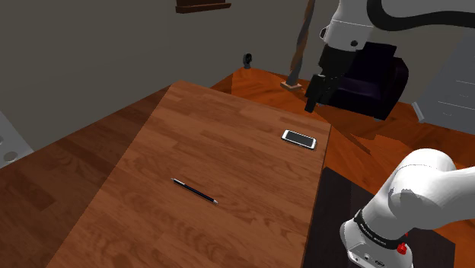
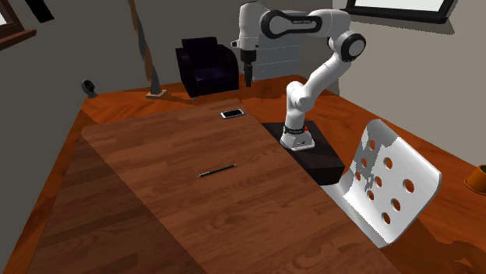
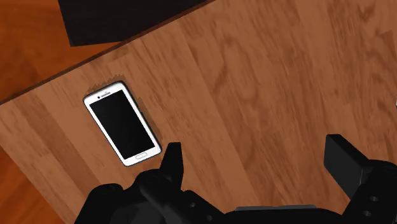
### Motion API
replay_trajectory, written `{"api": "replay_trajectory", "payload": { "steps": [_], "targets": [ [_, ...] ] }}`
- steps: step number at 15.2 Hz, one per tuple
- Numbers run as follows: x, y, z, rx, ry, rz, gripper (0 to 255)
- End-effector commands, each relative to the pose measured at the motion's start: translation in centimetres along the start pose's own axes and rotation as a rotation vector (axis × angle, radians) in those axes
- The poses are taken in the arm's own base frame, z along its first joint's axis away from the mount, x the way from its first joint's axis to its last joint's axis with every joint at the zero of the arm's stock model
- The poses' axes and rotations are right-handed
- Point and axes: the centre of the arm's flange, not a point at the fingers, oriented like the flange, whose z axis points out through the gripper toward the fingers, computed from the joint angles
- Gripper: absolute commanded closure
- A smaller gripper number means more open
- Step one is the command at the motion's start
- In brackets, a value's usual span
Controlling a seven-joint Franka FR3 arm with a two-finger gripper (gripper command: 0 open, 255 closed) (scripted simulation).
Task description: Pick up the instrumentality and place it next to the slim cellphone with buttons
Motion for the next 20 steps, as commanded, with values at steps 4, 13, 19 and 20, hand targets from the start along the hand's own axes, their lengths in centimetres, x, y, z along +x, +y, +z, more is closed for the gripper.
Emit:
{"api": "replay_trajectory", "payload": {
  "steps": [4,13,19,20],
  "targets": [
    [2.3,-2.8,1.8,-0.009,0.0,-0.024,0],
    [8.6,-11.5,7.6,-0.038,0.001,-0.097,0],
    [12.5,-17.4,11.5,-0.056,0.002,-0.146,0],
    [13.2,-18.4,12.2,-0.06,0.002,-0.154,0]
  ]
}}
